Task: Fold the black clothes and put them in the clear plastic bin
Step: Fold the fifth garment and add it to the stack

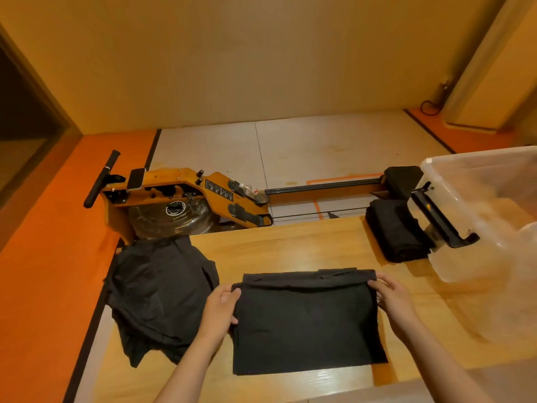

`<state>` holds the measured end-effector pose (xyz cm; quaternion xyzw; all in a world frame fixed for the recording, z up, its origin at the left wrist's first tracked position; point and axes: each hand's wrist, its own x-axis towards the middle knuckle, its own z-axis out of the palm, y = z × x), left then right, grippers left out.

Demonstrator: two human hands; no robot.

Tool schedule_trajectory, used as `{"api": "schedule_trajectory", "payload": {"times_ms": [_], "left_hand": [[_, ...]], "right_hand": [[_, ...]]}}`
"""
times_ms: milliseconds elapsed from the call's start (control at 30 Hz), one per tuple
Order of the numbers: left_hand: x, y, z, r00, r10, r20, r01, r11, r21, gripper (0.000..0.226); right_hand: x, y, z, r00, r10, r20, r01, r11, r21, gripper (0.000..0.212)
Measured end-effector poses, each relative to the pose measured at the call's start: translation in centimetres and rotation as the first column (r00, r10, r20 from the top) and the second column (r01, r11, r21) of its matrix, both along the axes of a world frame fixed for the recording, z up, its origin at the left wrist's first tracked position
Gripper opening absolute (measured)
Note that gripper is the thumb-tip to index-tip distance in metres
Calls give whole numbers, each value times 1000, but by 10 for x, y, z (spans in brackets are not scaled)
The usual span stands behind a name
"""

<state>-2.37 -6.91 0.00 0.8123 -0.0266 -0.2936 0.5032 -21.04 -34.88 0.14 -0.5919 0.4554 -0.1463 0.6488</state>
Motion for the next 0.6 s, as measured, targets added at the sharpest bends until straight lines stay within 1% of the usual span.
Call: {"api": "schedule_trajectory", "payload": {"times_ms": [67,100,167,233,367,400,433,533,567,600], "left_hand": [[16,-12,-15,985,-111,-132,123,989,83,24],[20,-15,-21,976,-151,-156,169,980,109,25],[23,-20,-27,974,-161,-158,177,980,94,26],[23,-21,-26,975,-178,-133,187,981,54,23],[7,-15,-31,932,-353,-81,353,936,-11,19],[0,-15,-32,926,-369,-73,369,929,-13,18],[-4,-14,-34,936,-346,-67,346,938,-9,17],[-8,-14,-35,977,-207,-59,209,977,30,15],[-9,-15,-35,978,-203,-38,205,977,58,16],[-11,-16,-36,972,-234,-7,233,966,110,17]], "right_hand": [[15,-4,-23,995,-9,-103,10,1000,9,15],[19,-5,-35,988,-9,-151,12,1000,16,14],[22,-8,-49,978,-47,-203,52,999,16,11],[23,-10,-52,972,-70,-226,75,997,13,13],[26,-8,-44,972,-34,-234,37,999,10,19],[27,-9,-44,971,-24,-237,25,1000,0,20],[29,-10,-44,969,-15,-247,13,1000,-12,20],[37,-15,-47,959,-6,-284,-1,1000,-25,19],[39,-17,-47,956,-7,-293,-1,1000,-26,17],[41,-18,-47,955,-5,-297,-4,999,-32,16]]}}
